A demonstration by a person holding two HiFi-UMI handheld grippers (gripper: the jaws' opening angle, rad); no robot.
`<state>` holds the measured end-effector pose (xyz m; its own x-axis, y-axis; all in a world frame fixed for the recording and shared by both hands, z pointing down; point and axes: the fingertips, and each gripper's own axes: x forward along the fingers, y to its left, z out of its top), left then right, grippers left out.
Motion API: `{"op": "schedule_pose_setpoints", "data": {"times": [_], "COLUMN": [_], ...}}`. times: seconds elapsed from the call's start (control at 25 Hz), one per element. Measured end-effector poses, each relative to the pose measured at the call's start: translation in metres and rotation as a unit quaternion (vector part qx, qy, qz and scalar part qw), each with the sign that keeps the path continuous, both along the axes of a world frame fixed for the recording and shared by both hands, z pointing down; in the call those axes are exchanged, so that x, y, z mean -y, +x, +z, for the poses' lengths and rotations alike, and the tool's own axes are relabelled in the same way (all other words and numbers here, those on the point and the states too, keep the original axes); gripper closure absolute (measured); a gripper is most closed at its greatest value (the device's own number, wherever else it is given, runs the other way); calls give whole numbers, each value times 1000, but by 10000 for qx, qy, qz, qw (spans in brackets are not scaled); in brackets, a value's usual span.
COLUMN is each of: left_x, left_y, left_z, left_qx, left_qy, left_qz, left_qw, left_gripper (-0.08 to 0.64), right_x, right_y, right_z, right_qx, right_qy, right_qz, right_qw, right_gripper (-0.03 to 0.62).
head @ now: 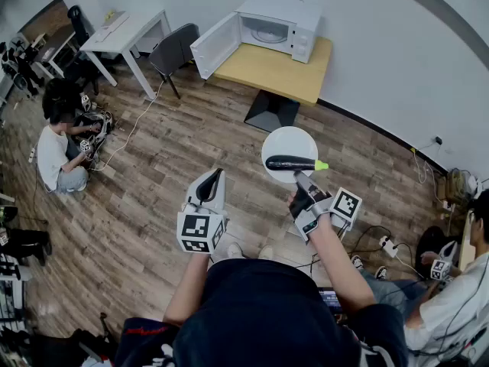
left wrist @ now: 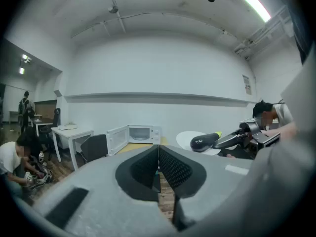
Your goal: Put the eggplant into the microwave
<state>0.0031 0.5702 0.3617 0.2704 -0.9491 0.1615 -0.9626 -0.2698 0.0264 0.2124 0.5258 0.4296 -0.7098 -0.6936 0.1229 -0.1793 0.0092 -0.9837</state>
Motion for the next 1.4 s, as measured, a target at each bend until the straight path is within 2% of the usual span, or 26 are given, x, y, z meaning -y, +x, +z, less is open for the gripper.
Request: {"op": "schedule_pose_setpoints", "data": {"times": [0.32,0.56,0.92,1.16,1.4], "left_x": [0,0,8,71,122], "left_y": [13,13,15,28,5], "left_z": [3,13,26,28,35], "left_qx": [-11,-55,-118,-67,-34], "left_qy": [23,10,-41,-140,-199], "left_qz": [-71,-170,-202,-241,-226], "left_qw": [10000,9998,9997,9996,9995], "left_gripper": [541,541,541,541,541], "right_x": [1,0,9,73,122], "right_y": [8,2,4,16,-6], "right_z": [5,7,21,23,26], "right_qx": [131,-35,119,113,33], "right_qy": [-42,11,-158,-228,-233], "right_qz": [-131,-385,-323,-380,-379], "right_qw": [9998,9993,9993,9990,9990], "right_gripper": [571,571,571,571,571]}}
